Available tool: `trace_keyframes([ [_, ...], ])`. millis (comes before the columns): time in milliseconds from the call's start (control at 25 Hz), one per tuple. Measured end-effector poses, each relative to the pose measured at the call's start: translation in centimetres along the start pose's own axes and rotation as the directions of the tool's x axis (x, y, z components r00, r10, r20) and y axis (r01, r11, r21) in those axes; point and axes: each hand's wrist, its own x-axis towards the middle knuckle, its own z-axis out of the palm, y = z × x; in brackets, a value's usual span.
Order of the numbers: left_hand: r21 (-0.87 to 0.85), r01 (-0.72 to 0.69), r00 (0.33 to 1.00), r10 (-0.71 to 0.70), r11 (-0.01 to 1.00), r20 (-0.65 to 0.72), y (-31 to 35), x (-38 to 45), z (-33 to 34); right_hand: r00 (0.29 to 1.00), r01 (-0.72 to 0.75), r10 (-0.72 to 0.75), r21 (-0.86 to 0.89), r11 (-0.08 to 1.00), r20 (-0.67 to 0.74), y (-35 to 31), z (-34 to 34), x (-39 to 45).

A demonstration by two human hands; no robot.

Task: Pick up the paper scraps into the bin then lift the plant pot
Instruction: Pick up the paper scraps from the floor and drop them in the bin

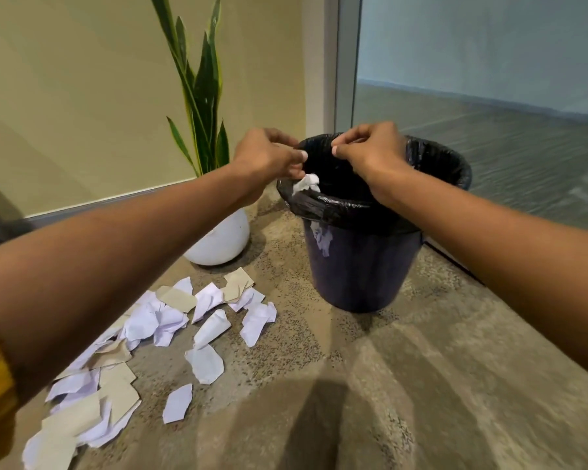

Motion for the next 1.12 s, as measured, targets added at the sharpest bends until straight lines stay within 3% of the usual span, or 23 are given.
trace_keyframes([
  [320,0.041,-0.009,1.0,0.009,0.999,0.017,-1.4,-0.8,-1.2,0.984,0.153,-0.151,-0.016,0.988,0.092,-1.1,1.5,-2.5],
  [560,0.176,0.039,0.999,-0.04,0.984,0.003,-5.4,-2.7,-5.5,0.891,0.268,-0.243,-0.014,0.963,0.384,-1.0,6.3,-6.6],
  [760,0.369,0.177,0.983,-0.18,0.913,-0.024,-12.2,-4.3,-8.9,0.767,0.228,-0.111,-0.106,0.968,0.632,2.7,11.8,-9.1],
  [880,0.611,0.171,0.953,-0.288,0.773,0.097,-16.4,-5.3,-10.5,0.667,0.26,0.027,-0.267,0.928,0.744,6.1,14.6,-9.7],
  [1000,0.843,-0.009,0.882,-0.393,0.538,0.26,-19.7,-6.1,-11.4,0.523,0.39,0.139,-0.382,0.838,0.841,9.7,16.5,-10.1],
  [1120,0.889,-0.172,0.779,-0.493,0.425,0.387,-22.8,-6.8,-11.4,0.493,0.481,0.25,-0.501,0.72,0.833,12.9,18.4,-10.2],
])
